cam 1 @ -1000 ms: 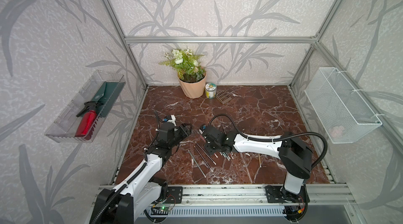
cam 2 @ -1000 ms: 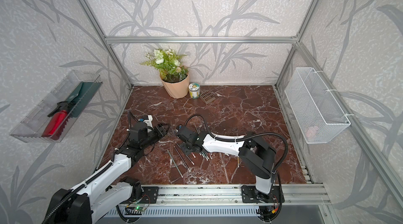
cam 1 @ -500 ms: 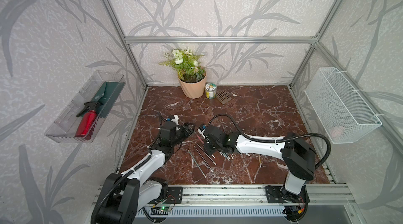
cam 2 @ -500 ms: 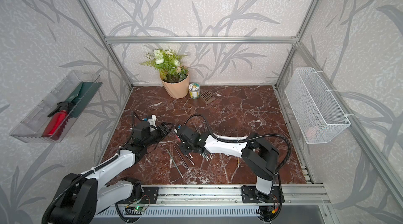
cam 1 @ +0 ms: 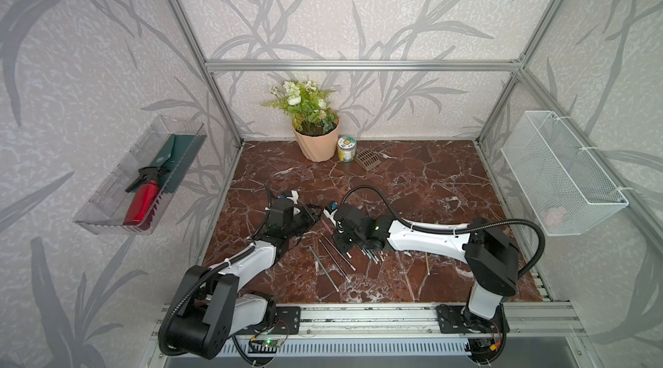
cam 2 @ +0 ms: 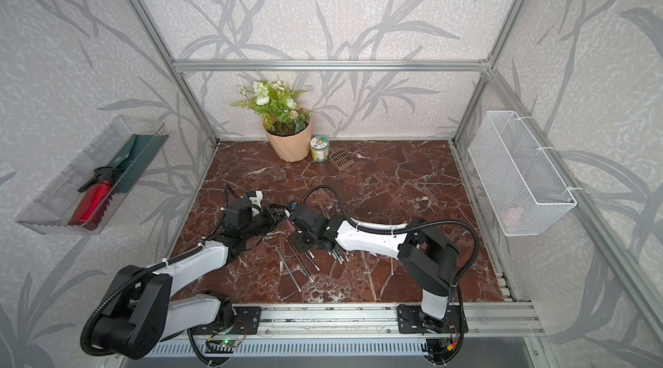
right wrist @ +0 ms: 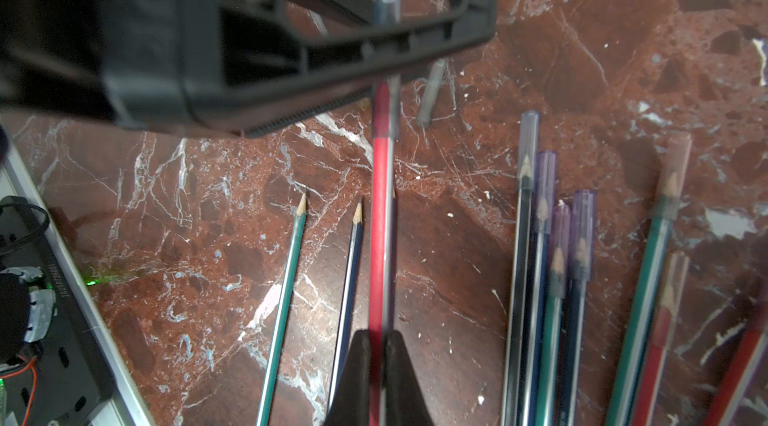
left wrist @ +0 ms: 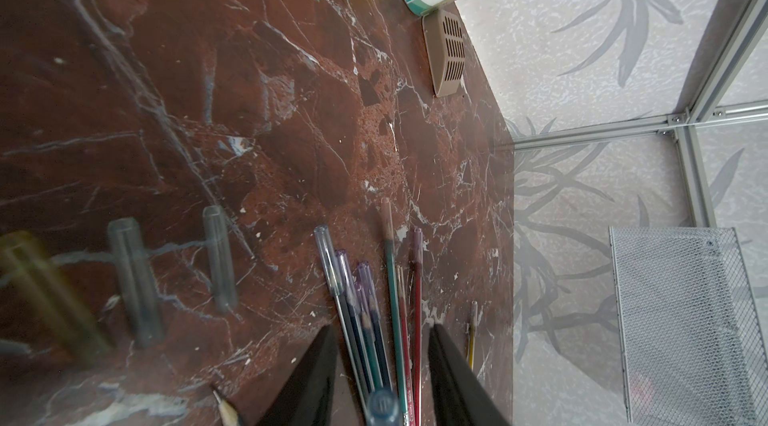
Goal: Remove the protective cover of the pencils
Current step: Remove the protective sleeve from the pencil.
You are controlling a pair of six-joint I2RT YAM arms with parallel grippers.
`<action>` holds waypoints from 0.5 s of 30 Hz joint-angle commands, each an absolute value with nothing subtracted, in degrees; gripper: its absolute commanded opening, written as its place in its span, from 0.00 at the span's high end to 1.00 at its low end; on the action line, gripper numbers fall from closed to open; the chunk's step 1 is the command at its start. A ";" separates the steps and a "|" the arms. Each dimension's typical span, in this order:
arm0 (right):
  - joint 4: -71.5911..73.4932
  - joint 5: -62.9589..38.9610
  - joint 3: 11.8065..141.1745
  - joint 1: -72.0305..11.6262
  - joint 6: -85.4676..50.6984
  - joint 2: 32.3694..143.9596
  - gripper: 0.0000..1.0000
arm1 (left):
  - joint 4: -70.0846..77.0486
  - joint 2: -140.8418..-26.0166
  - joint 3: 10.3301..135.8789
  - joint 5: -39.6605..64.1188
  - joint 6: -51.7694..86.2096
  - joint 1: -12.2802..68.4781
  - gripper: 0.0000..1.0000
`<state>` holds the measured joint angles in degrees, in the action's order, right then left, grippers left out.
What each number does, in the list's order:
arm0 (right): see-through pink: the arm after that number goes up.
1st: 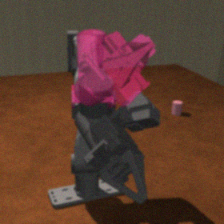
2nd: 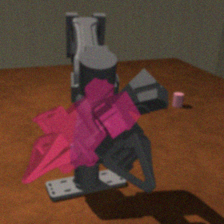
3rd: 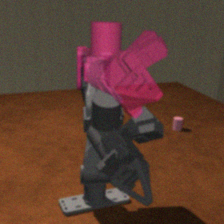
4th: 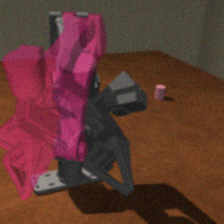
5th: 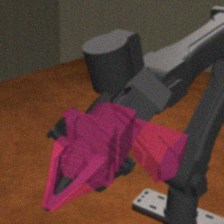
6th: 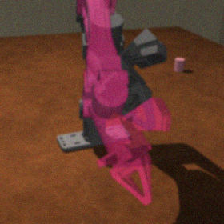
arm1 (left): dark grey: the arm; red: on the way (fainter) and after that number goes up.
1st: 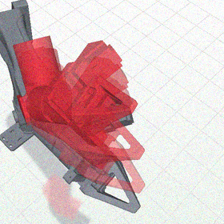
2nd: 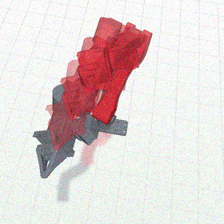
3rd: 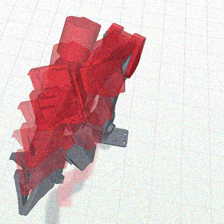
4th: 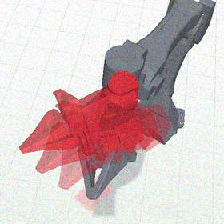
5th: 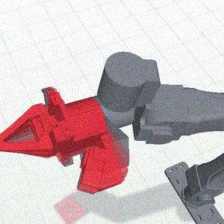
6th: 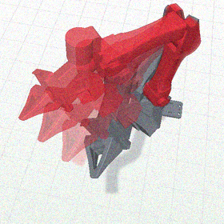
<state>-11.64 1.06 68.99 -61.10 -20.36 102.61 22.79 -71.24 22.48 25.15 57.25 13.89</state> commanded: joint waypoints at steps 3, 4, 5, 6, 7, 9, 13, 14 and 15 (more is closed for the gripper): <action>-10.99 0.70 70.96 -60.91 -21.05 103.05 1.00 | 25.16 -72.94 24.73 26.96 58.03 14.23 0.75; -10.94 0.70 70.93 -60.91 -21.07 103.10 1.00 | 25.06 -73.09 24.78 27.00 58.04 14.18 0.79; -10.94 0.75 70.98 -60.90 -21.12 103.07 1.00 | 24.82 -73.31 24.97 26.96 58.01 14.22 0.83; -10.99 0.79 70.90 -60.87 -21.18 103.10 1.00 | 24.40 -73.45 25.09 26.94 57.99 14.18 0.85; -10.97 0.87 70.77 -60.91 -21.14 103.01 1.00 | 23.96 -73.46 25.25 26.89 57.84 14.22 0.87; -11.03 0.97 70.67 -60.91 -21.14 102.94 1.00 | 23.07 -73.17 25.49 26.52 57.48 14.18 0.89; -11.07 0.62 70.66 -60.90 -21.10 103.01 1.00 | 21.53 -71.85 25.36 25.29 56.96 14.20 0.95; -10.99 0.49 70.66 -60.89 -21.09 103.08 1.00 | 21.37 -71.65 25.27 25.25 56.95 14.23 0.96; -10.91 0.44 70.75 -60.90 -21.01 103.16 0.99 | 21.23 -71.36 25.27 25.14 57.12 14.20 0.98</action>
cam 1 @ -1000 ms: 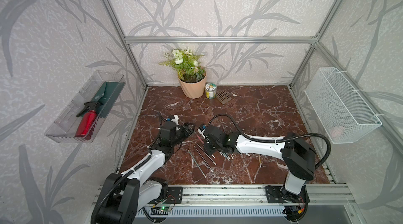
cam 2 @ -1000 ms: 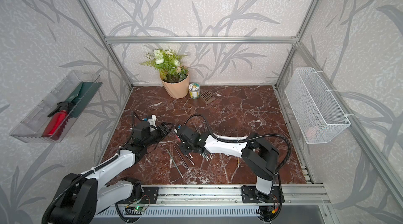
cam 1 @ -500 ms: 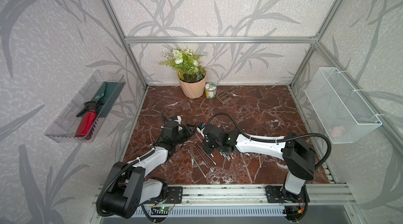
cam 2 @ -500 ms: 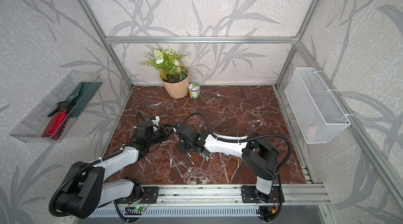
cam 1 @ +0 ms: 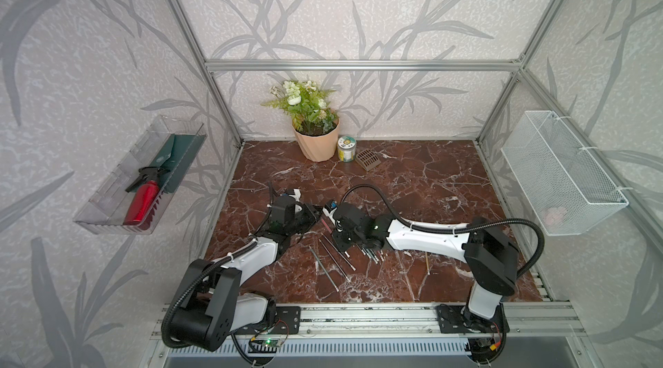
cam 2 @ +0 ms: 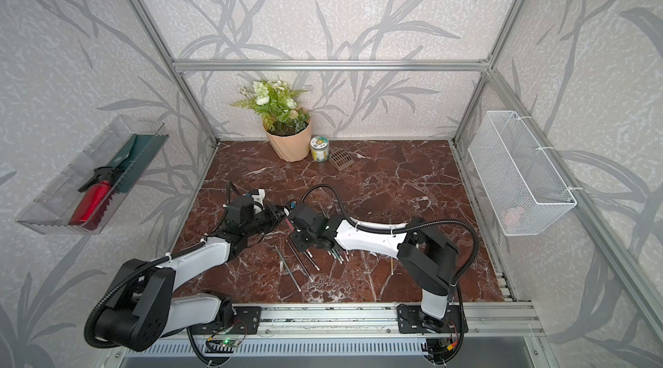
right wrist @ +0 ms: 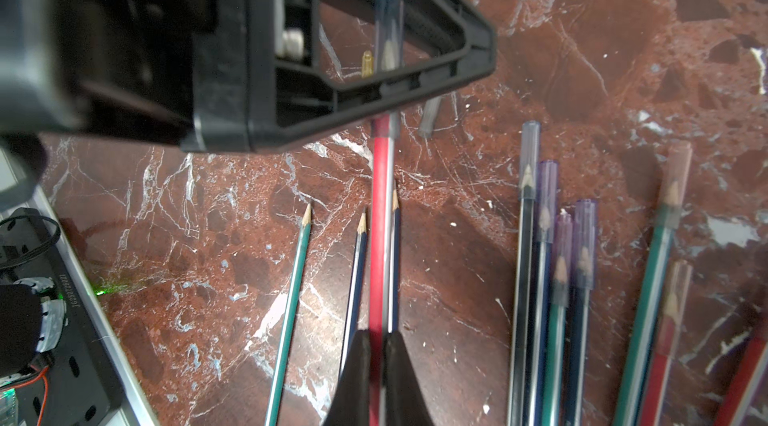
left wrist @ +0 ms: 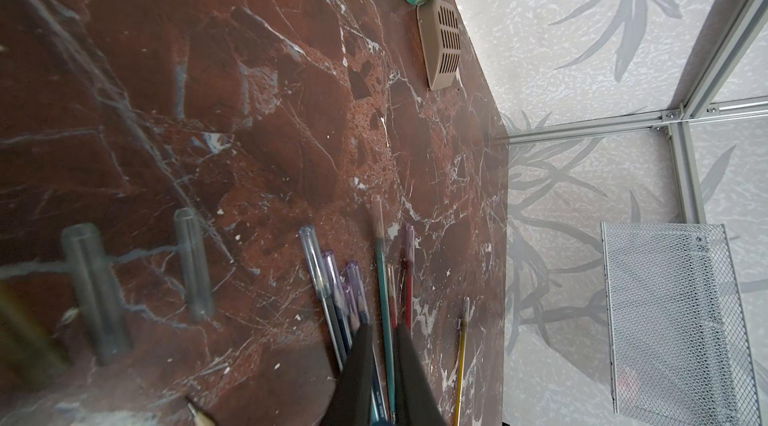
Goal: Remove the protective cover of the pencils
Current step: Remove the protective sleeve from the pencil.
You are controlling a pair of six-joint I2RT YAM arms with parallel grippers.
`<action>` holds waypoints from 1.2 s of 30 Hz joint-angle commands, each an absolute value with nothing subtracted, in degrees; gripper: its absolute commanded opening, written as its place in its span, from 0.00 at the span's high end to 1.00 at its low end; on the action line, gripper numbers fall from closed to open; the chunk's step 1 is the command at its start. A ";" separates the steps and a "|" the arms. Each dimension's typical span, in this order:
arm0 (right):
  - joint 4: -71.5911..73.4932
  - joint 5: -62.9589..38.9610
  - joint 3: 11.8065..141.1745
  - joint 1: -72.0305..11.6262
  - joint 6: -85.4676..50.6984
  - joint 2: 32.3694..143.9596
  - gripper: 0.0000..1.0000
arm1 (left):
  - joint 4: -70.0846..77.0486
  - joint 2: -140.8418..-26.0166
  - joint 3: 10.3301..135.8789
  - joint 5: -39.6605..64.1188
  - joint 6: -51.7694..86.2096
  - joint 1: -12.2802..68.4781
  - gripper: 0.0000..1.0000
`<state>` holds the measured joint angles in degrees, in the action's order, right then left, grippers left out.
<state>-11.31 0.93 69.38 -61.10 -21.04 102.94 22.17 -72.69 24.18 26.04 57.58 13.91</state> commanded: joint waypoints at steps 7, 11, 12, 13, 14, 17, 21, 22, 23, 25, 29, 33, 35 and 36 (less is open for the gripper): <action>-9.47 1.63 72.51 -60.91 -20.57 105.64 0.62 | 20.40 -70.08 25.01 24.96 57.14 14.19 1.00; -10.42 1.43 75.43 -60.95 -20.39 108.29 0.61 | 19.62 -69.61 25.02 24.70 57.26 14.18 1.00; -10.46 1.24 75.77 -60.90 -20.43 108.68 0.66 | 19.47 -69.45 24.98 24.70 57.15 14.23 1.00; -10.52 1.19 75.93 -60.90 -20.39 108.89 0.73 | 19.35 -69.35 24.99 24.62 57.20 14.16 1.00; -10.50 1.14 75.99 -60.89 -20.39 108.90 0.80 | 19.19 -69.22 24.98 24.54 57.05 14.20 1.00; -10.09 1.10 75.05 -60.91 -20.15 108.25 0.94 | 18.64 -68.91 25.03 24.02 56.93 14.11 1.00; -9.66 0.35 73.12 -61.00 -19.13 107.01 1.00 | 19.24 -68.74 24.87 24.00 56.98 14.14 1.00; -9.34 0.29 72.26 -61.07 -18.84 106.53 1.00 | 19.27 -68.74 24.78 23.86 57.05 14.08 1.00; -9.08 0.26 71.64 -61.17 -18.72 106.12 1.00 | 19.33 -68.65 24.63 23.69 57.04 14.15 1.00; -8.63 0.13 70.08 -61.28 -18.63 105.21 1.00 | 19.41 -68.56 24.51 23.09 57.04 14.06 1.00; -7.31 0.00 67.07 -61.73 -18.63 103.40 1.00 | 19.64 -68.63 24.66 22.65 56.96 13.98 1.00; -6.34 0.35 63.99 -62.30 -18.20 101.89 1.00 | 19.77 -68.92 24.79 22.36 56.83 13.99 1.00; -6.65 0.31 62.70 -62.34 -18.12 101.08 1.00 | 20.02 -68.99 24.79 21.42 56.68 13.90 1.00; -6.77 0.43 62.00 -62.31 -18.11 100.68 1.00 | 20.66 -69.08 24.54 20.83 56.84 13.96 1.00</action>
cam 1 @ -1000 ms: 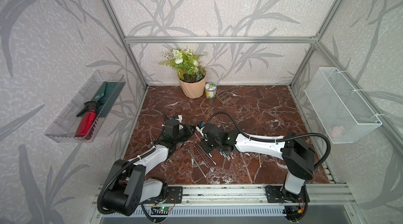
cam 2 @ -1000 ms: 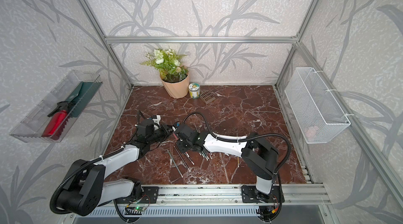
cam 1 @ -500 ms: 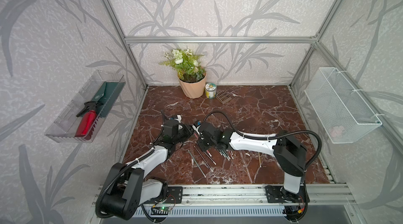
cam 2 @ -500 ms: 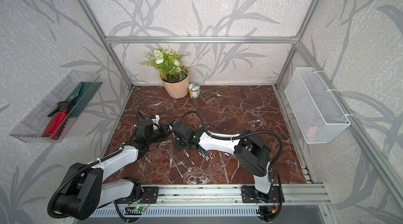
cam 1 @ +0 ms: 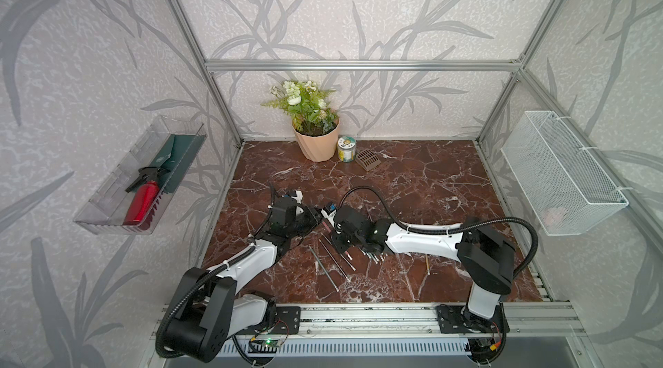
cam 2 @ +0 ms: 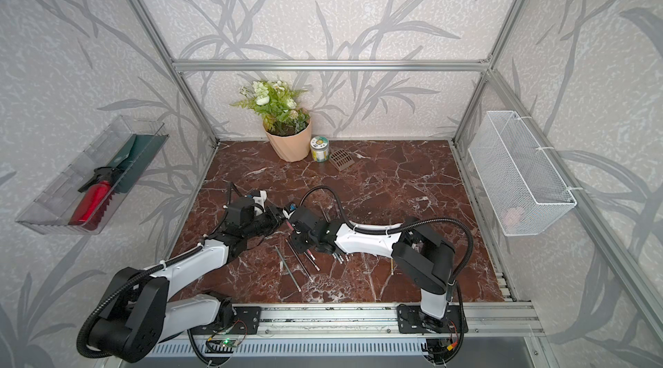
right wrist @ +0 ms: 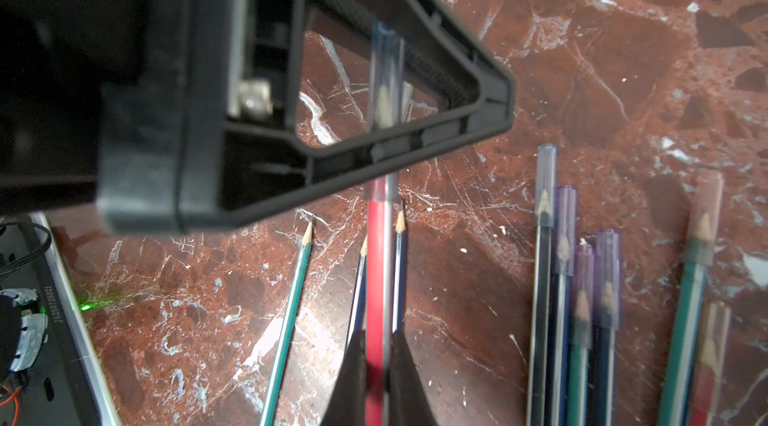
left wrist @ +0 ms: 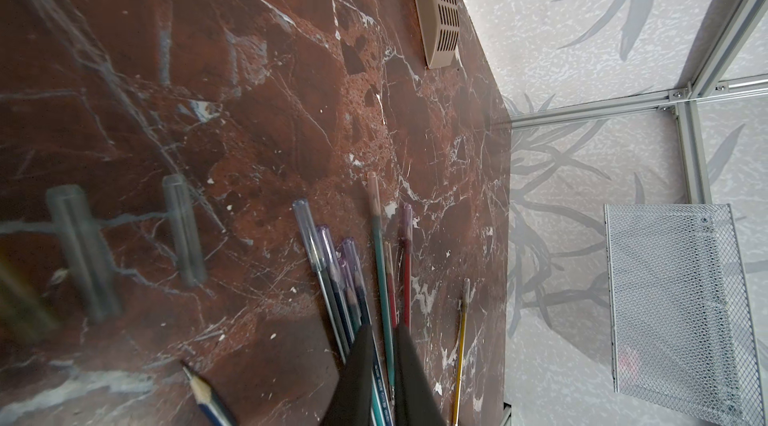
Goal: Remove the protective cover of the pencils
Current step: Remove the protective sleeve from the pencil, then place the pencil at the center of the board.
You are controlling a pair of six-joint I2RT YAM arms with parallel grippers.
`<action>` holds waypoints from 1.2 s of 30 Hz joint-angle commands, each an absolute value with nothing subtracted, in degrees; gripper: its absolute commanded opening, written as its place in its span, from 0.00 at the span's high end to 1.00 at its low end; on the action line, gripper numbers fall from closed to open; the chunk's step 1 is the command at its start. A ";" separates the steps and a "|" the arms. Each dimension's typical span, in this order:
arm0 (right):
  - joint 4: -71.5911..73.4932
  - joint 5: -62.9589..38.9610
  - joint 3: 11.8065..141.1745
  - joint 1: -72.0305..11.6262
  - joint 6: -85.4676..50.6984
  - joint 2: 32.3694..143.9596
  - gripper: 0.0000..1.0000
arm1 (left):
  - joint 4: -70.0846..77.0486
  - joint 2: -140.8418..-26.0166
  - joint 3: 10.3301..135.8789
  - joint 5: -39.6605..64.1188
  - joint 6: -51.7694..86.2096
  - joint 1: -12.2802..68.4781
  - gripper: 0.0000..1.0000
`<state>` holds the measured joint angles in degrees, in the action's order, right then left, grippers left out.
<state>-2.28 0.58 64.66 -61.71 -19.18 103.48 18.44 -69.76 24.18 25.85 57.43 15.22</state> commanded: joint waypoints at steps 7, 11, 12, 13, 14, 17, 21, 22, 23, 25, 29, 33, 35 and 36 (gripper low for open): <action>-4.57 1.05 56.91 -62.32 -18.37 98.16 1.00 | 20.01 -69.00 25.20 18.35 55.90 12.78 1.00; -4.03 1.14 55.56 -62.34 -18.76 98.12 1.00 | 19.77 -69.30 25.57 17.87 55.68 11.83 1.00; -4.04 1.14 55.38 -62.36 -18.72 98.10 1.00 | 19.60 -69.35 25.58 17.47 55.34 11.53 1.00; -3.99 1.14 55.21 -62.33 -18.76 98.10 1.00 | 18.94 -69.50 25.73 16.97 55.06 11.03 1.00; -3.96 1.14 55.15 -62.31 -18.81 98.11 1.00 | 18.48 -69.50 25.80 16.65 54.94 10.48 1.00; -3.99 1.31 55.11 -62.34 -18.87 98.09 1.00 | 18.78 -69.69 25.43 16.96 55.05 9.21 1.00; -5.18 3.16 56.78 -61.93 -19.64 99.03 1.00 | 19.30 -70.38 26.05 19.58 55.25 9.60 1.00; -6.00 3.50 57.56 -61.56 -19.99 99.78 1.00 | 19.25 -70.69 26.34 19.79 55.27 10.10 1.00; -6.71 3.32 58.26 -61.07 -20.19 100.44 1.00 | 19.17 -70.88 26.62 19.88 55.21 10.42 1.00; -8.48 1.90 60.14 -59.70 -20.86 102.10 1.00 | 19.32 -71.72 26.96 19.65 55.11 11.40 1.00; -9.36 0.70 62.01 -58.97 -20.98 104.07 1.00 | 20.16 -74.45 27.92 20.01 55.41 12.43 1.00; -10.83 0.44 64.27 -58.95 -20.73 106.38 1.00 | 21.40 -78.64 29.70 21.79 55.84 13.25 1.00; -11.70 0.44 65.48 -58.97 -20.67 107.57 1.00 | 21.89 -80.83 30.72 22.52 56.00 13.90 1.00; -12.06 0.36 65.99 -58.99 -20.52 108.12 1.00 | 22.14 -82.11 31.23 22.87 56.11 14.21 1.00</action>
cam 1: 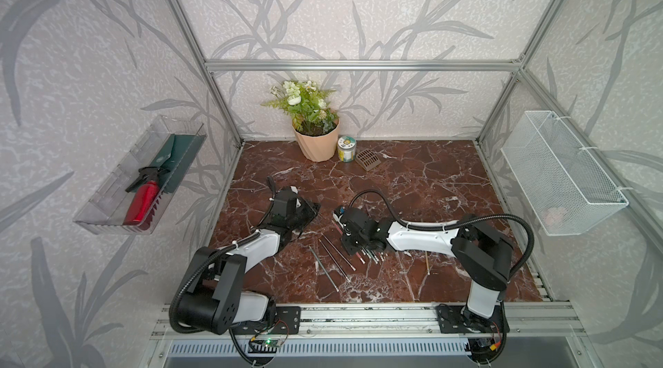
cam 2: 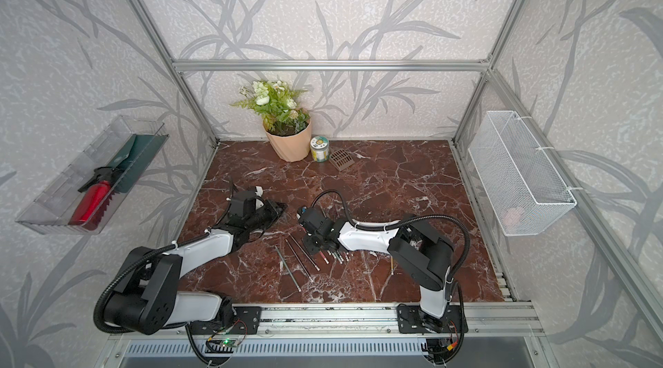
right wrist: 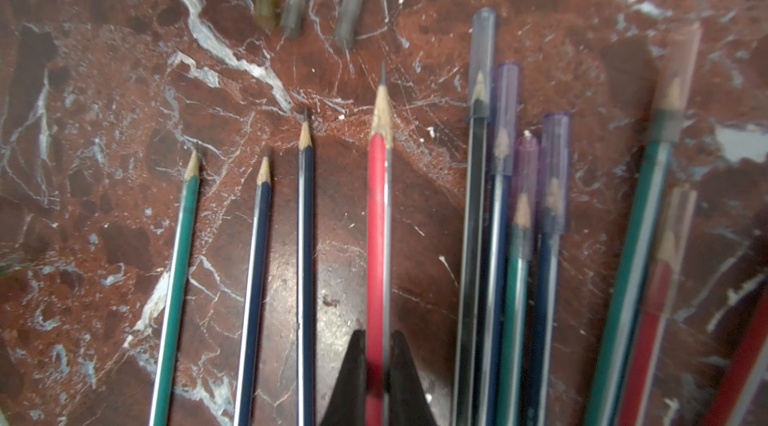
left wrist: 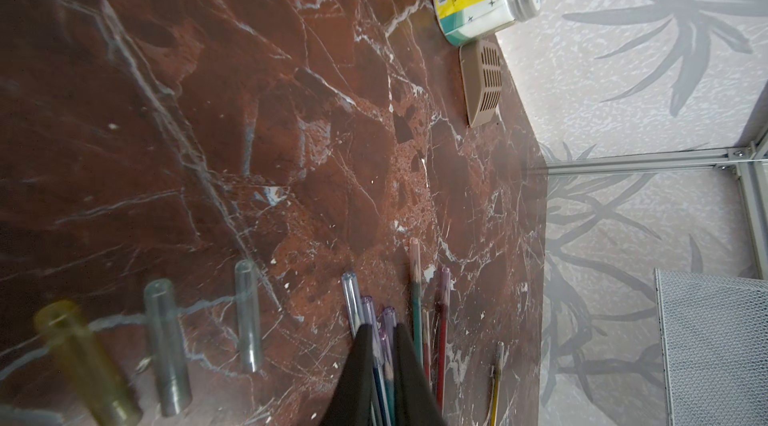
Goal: Remove the protective cover of the pencils
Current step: Place the pencil at the center of the board, then place the protective sleeve at the center of the board.
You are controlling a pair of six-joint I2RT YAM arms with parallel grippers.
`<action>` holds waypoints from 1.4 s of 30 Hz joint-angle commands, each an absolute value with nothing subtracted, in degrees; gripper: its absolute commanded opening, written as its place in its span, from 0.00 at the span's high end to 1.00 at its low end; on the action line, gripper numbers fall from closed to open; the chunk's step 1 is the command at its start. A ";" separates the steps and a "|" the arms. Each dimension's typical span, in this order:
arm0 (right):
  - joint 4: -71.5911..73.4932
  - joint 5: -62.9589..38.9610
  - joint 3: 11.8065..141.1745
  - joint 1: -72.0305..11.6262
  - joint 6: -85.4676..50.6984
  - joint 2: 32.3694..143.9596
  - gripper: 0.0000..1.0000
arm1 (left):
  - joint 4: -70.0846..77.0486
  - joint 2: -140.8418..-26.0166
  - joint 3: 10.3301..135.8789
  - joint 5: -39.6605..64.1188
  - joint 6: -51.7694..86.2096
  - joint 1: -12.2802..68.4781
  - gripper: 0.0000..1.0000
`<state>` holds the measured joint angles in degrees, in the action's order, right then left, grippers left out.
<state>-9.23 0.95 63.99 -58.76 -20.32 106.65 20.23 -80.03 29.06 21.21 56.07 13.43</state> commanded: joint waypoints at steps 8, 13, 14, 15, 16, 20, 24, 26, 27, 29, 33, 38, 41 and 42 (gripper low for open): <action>-14.31 -0.13 69.32 -58.97 -20.35 112.20 0.98 | 20.57 -90.17 35.52 24.18 56.86 15.60 1.00; -14.75 -0.36 69.84 -58.97 -20.35 113.02 0.92 | 16.11 -91.08 37.32 22.33 55.93 16.13 1.00; -14.83 -0.35 69.77 -58.97 -20.26 112.94 0.89 | 15.03 -90.93 37.64 21.66 55.52 16.22 1.00; -14.81 -0.27 69.66 -58.99 -20.25 112.86 0.87 | 14.17 -90.97 37.86 21.19 55.23 16.30 1.00; -14.83 -0.24 69.66 -58.97 -20.22 112.77 0.86 | 13.37 -90.92 38.16 20.93 54.97 16.35 1.00; -14.85 -0.26 69.48 -58.97 -20.15 112.33 0.82 | 12.66 -91.83 38.71 20.84 54.83 16.52 1.00; -14.85 -0.53 69.36 -58.97 -20.15 111.82 0.76 | 10.92 -92.76 39.83 20.68 54.34 16.70 1.00; -14.85 -0.68 69.40 -58.97 -20.09 111.35 0.74 | 9.40 -93.11 40.44 20.22 53.91 16.79 1.00; -14.85 -0.70 69.42 -59.00 -20.05 111.07 0.73 | 8.88 -93.24 40.71 19.99 53.79 16.86 1.00; -14.93 -0.70 69.51 -58.97 -19.98 110.33 0.71 | 7.67 -93.40 41.19 19.39 53.50 16.95 1.00; -15.35 -0.31 69.58 -58.97 -19.62 108.47 0.69 | 6.78 -93.62 41.60 18.90 53.26 17.05 1.00; -15.82 0.64 69.39 -58.98 -19.34 106.17 0.68 | 3.98 -93.91 42.88 17.75 52.53 17.45 1.00; -15.72 1.22 68.71 -58.99 -19.34 104.84 0.67 | 2.14 -94.21 43.67 16.88 52.08 17.63 1.00; -15.59 1.51 68.52 -59.00 -19.34 104.48 0.67 | 1.79 -94.34 43.90 16.73 52.01 17.69 1.00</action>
